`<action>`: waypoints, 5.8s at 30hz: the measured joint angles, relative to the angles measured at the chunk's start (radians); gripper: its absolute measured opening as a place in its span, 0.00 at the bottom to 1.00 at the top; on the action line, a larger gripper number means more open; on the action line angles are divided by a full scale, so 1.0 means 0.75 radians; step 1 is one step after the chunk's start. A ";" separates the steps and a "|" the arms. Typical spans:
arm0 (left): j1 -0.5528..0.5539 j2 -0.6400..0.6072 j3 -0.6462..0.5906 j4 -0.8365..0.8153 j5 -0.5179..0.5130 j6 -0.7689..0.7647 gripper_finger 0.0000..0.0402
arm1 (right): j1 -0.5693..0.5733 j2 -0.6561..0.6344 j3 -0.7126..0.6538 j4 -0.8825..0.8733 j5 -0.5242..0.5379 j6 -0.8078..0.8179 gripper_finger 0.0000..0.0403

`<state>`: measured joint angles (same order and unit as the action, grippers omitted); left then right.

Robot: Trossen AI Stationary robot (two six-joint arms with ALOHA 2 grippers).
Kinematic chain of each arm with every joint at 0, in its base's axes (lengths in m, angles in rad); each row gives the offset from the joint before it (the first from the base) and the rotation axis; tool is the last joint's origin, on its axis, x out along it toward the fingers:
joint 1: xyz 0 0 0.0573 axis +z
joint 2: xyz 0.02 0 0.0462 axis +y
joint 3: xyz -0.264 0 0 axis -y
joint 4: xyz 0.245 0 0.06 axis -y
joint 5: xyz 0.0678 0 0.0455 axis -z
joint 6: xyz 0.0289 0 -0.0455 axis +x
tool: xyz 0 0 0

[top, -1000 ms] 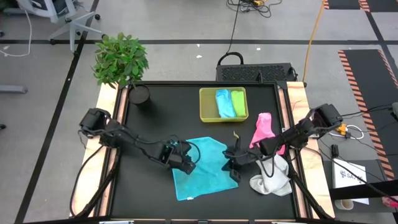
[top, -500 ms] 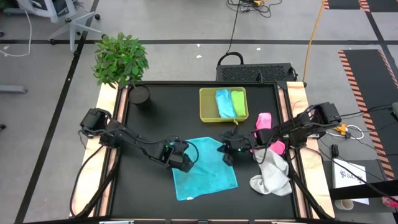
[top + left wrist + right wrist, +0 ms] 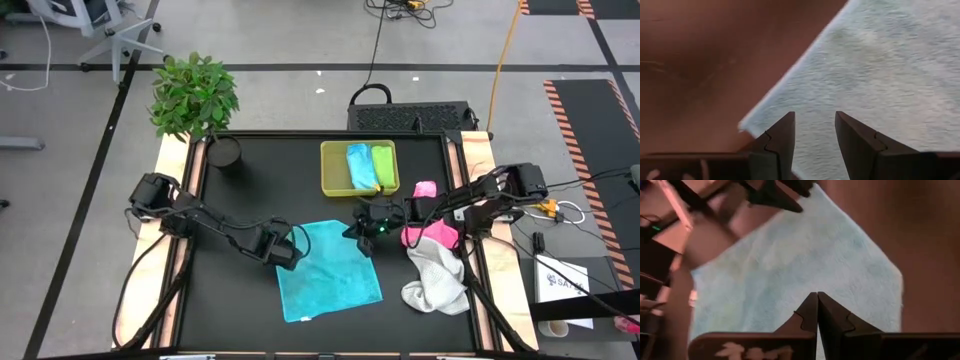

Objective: Fold microfiber towels
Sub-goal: Fold the blue microfiber cloth

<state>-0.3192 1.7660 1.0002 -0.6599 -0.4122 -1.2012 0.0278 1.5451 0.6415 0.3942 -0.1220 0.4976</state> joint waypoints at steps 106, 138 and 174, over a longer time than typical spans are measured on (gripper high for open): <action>0.024 -0.313 -0.010 0.135 0.439 0.857 0.01 | -0.319 0.000 0.000 -0.093 -0.435 0.076 0.24; -0.176 -0.010 -0.011 0.570 0.500 0.752 0.01 | -0.280 -0.011 0.339 -0.657 -0.187 -0.268 0.01; -0.216 -0.009 -0.011 0.494 0.408 0.682 0.01 | 0.109 0.275 0.848 -1.416 -0.261 -0.322 0.00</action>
<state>-0.4812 1.7596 0.9920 -0.2892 -0.1060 -0.6895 0.1097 1.7517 1.2776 -0.6677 -0.3174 0.2562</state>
